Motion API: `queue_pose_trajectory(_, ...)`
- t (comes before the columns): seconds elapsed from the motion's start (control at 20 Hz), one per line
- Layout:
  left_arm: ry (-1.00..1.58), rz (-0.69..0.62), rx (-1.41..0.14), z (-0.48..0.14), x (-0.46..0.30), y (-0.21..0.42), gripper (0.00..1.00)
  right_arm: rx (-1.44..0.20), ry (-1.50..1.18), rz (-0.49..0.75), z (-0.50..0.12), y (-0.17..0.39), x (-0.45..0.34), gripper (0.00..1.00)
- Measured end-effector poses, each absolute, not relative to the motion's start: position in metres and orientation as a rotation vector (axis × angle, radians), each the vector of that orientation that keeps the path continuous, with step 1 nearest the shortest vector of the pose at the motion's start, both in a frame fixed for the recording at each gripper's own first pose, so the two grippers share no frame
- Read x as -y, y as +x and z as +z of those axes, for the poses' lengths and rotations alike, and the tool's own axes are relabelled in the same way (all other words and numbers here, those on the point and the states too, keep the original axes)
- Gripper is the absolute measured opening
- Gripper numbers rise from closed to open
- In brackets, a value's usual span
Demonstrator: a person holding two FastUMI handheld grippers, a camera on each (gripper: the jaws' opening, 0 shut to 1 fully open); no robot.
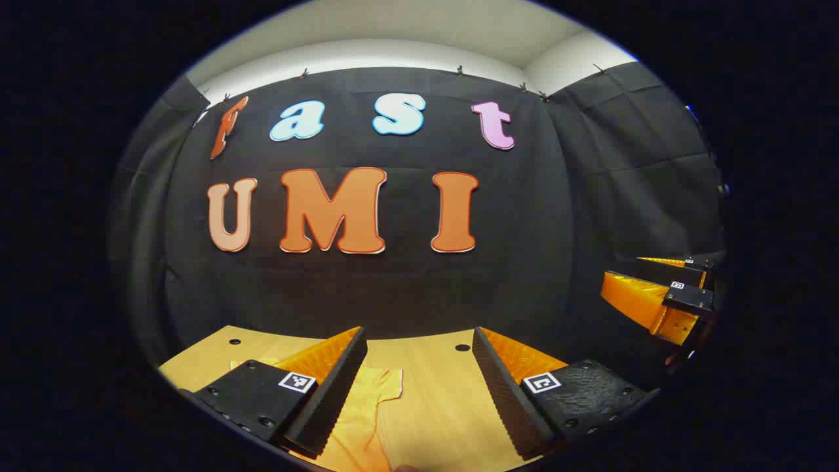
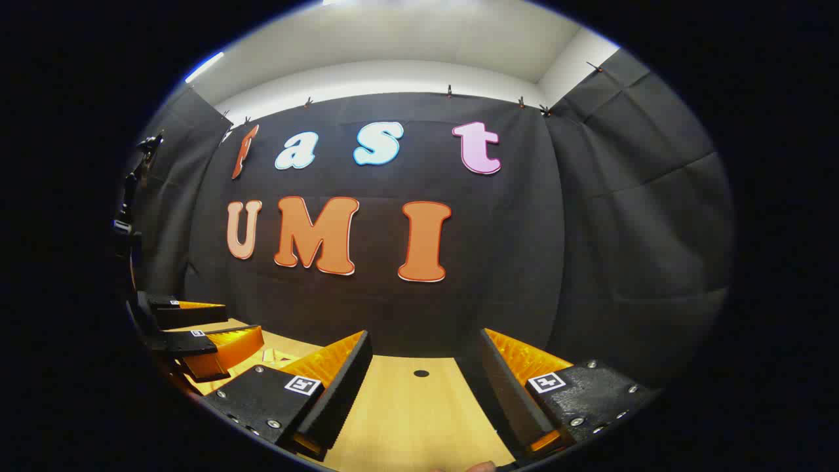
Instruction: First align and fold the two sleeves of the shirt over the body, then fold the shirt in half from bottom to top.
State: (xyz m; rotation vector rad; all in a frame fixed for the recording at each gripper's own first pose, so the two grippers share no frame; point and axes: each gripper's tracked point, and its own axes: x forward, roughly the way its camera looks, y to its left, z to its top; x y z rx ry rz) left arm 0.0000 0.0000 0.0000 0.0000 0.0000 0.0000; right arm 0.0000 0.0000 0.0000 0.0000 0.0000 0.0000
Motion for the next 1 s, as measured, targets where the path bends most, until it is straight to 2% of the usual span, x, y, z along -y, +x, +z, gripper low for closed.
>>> queue_pose_trajectory(0.15,0.016,-0.032,0.024,0.01,0.015,0.001,0.99,0.006,0.009,-0.023,0.002,-0.008,0.01,0.99)
queue_pose_trajectory(0.3,0.033,0.01,0.046,0.015,0.002,-0.01,0.98,0.014,-0.007,0.004,0.001,-0.009,0.001,0.99)
queue_pose_trajectory(0.4,0.038,0.058,0.039,0.015,-0.018,-0.02,0.98,0.016,-0.013,0.061,0.0,-0.008,-0.02,1.0)
queue_pose_trajectory(0.55,0.038,0.198,0.025,0.012,-0.084,-0.051,0.98,-0.006,0.019,0.204,-0.009,-0.001,-0.08,0.99)
queue_pose_trajectory(0.7,0.012,0.256,0.008,0.004,-0.133,-0.074,0.98,-0.028,0.033,0.287,-0.014,0.001,-0.123,1.0)
queue_pose_trajectory(0.85,0.032,0.246,0.003,-0.003,-0.206,-0.085,0.98,-0.013,0.035,0.244,-0.011,0.014,-0.162,1.0)
queue_pose_trajectory(1.0,0.021,0.198,0.003,-0.005,-0.271,-0.086,0.98,-0.037,0.059,0.128,-0.012,0.028,-0.196,1.0)
